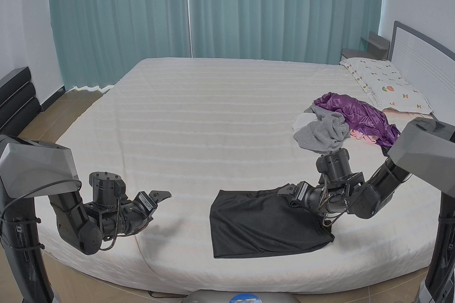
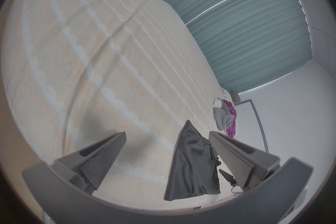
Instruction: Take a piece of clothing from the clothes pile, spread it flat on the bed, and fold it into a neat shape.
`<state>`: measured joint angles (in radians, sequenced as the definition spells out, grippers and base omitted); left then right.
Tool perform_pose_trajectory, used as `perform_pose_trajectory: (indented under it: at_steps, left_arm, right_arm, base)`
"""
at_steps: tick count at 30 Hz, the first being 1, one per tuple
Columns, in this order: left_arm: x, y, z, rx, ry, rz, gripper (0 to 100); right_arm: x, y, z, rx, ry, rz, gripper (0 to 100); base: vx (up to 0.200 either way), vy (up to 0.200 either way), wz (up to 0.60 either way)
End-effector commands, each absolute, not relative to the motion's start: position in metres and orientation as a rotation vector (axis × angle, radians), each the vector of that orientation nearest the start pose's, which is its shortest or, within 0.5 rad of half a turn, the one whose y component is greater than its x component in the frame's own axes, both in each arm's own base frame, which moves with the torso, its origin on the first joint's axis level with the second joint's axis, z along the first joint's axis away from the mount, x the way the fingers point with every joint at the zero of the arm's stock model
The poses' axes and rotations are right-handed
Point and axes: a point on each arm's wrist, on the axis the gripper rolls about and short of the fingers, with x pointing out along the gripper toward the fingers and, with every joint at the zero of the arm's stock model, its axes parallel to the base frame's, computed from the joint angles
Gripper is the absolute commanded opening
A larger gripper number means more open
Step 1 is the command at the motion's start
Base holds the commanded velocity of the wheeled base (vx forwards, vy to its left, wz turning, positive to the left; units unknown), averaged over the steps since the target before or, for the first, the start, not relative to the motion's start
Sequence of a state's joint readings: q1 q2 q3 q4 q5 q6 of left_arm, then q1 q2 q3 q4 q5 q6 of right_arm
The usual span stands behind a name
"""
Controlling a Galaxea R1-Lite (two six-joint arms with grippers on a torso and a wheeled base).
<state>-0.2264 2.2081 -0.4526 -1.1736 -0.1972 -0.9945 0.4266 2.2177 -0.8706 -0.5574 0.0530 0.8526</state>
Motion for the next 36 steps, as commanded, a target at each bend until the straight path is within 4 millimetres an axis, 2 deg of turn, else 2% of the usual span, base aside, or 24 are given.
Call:
perform_pose_trajectory:
  at_steps: [1, 8, 16, 21, 22, 23, 24, 26, 27, 29, 32, 36]
  left_arm:
    - [0.292, -0.07, -0.002, -0.943, 0.751, -0.073, 100]
    - [0.291, -0.07, -0.003, -0.944, 0.734, -0.081, 100]
    - [0.293, -0.071, -0.003, -0.942, 0.731, -0.085, 100]
    - [0.294, -0.071, -0.004, -0.938, 0.73, -0.087, 100]
    - [0.294, -0.071, -0.004, -0.938, 0.728, -0.088, 100]
    - [0.294, -0.072, -0.004, -0.937, 0.728, -0.092, 100]
    - [0.294, -0.072, -0.004, -0.937, 0.728, -0.092, 100]
    - [0.294, -0.072, -0.004, -0.935, 0.728, -0.093, 100]
    - [0.294, -0.072, -0.004, -0.935, 0.728, -0.093, 100]
    - [0.296, -0.073, -0.005, -0.935, 0.726, -0.096, 100]
    - [0.296, -0.073, -0.005, -0.935, 0.726, -0.096, 100]
    - [0.296, -0.073, -0.006, -0.933, 0.727, -0.096, 100]
  right_arm:
    - [0.337, 0.165, -0.008, 0.629, 0.952, 0.099, 100]
    - [0.349, 0.179, -0.011, 0.622, 0.931, 0.117, 100]
    - [0.37, 0.167, -0.002, 0.624, 0.919, 0.066, 100]
    - [0.401, 0.138, -0.009, 0.58, 0.859, -0.047, 100]
    - [0.402, 0.137, -0.009, 0.579, 0.856, -0.05, 100]
    - [0.41, 0.124, -0.011, 0.582, 0.834, -0.087, 100]
    - [0.41, 0.124, -0.011, 0.582, 0.834, -0.087, 100]
    - [0.421, 0.098, -0.01, 0.607, 0.797, -0.148, 100]
    - [0.422, 0.095, -0.01, 0.61, 0.794, -0.153, 100]
    - [0.427, 0.073, -0.01, 0.632, 0.776, -0.198, 100]
    - [0.424, 0.057, -0.006, 0.654, 0.773, -0.223, 100]
    - [0.419, 0.053, 0.001, 0.686, 0.778, -0.168, 100]
  base:
    - [0.0, 0.0, 0.0]
    - [0.0, 0.0, 0.0]
    - [0.0, 0.0, 0.0]
    - [0.0, 0.0, 0.0]
    - [0.0, 0.0, 0.0]
    - [0.0, 0.0, 0.0]
    - [0.0, 0.0, 0.0]
    - [0.0, 0.0, 0.0]
    - [0.0, 0.0, 0.0]
    - [0.0, 0.0, 0.0]
    - [0.0, 0.0, 0.0]
    - [0.0, 0.0, 0.0]
